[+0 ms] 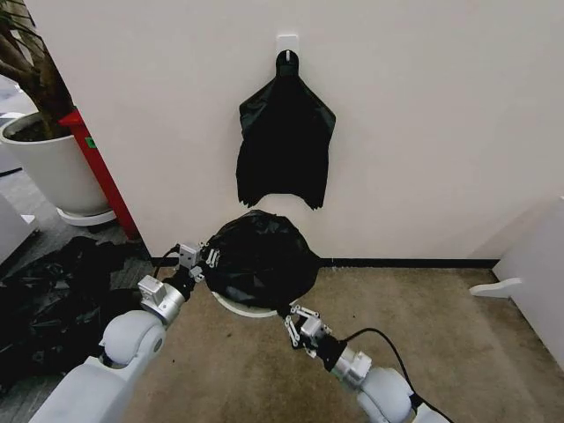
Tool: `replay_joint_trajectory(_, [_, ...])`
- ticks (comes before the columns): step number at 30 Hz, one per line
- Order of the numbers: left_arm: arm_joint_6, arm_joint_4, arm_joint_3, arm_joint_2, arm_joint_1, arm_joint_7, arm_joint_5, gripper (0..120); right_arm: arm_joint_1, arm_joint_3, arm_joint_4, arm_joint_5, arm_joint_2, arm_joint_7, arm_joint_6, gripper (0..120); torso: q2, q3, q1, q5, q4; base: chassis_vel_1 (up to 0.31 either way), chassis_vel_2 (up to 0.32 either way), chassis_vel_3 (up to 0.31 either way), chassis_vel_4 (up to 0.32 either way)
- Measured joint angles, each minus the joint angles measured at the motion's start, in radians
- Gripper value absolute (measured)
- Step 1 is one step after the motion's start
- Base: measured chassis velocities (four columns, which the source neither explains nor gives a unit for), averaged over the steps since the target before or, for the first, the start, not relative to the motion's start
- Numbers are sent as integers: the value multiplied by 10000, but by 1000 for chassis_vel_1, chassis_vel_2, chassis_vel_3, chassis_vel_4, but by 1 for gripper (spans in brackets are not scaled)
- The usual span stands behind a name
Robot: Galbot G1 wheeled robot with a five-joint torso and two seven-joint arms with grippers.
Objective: Place the garbage bag over the trash bin.
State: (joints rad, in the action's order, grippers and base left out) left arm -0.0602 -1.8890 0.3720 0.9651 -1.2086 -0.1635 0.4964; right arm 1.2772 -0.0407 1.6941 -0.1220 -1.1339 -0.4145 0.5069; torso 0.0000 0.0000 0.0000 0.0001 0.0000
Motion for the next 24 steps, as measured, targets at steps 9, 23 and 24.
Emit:
replay_joint_trajectory(9, [240,-307,44,-75,-110,85,547,3,-109,-181,-587,85,-174,-1153,499,0,0,0,0,0,1,0,0,0,0])
replay_joint_trajectory(23, [895,-679,58,-54,-58,356,1847,3,-851,-556,-2231,2490,-646,-607,1096,0,0,0,0,-1,1,0,0,0,0])
replay_joint_trajectory(24, [940,-719,59,-64,-65,345,1877,3,-968,-566,-2433,2714,-672,-115,1096,0,0,0,0,-1,0,0,0,0,0])
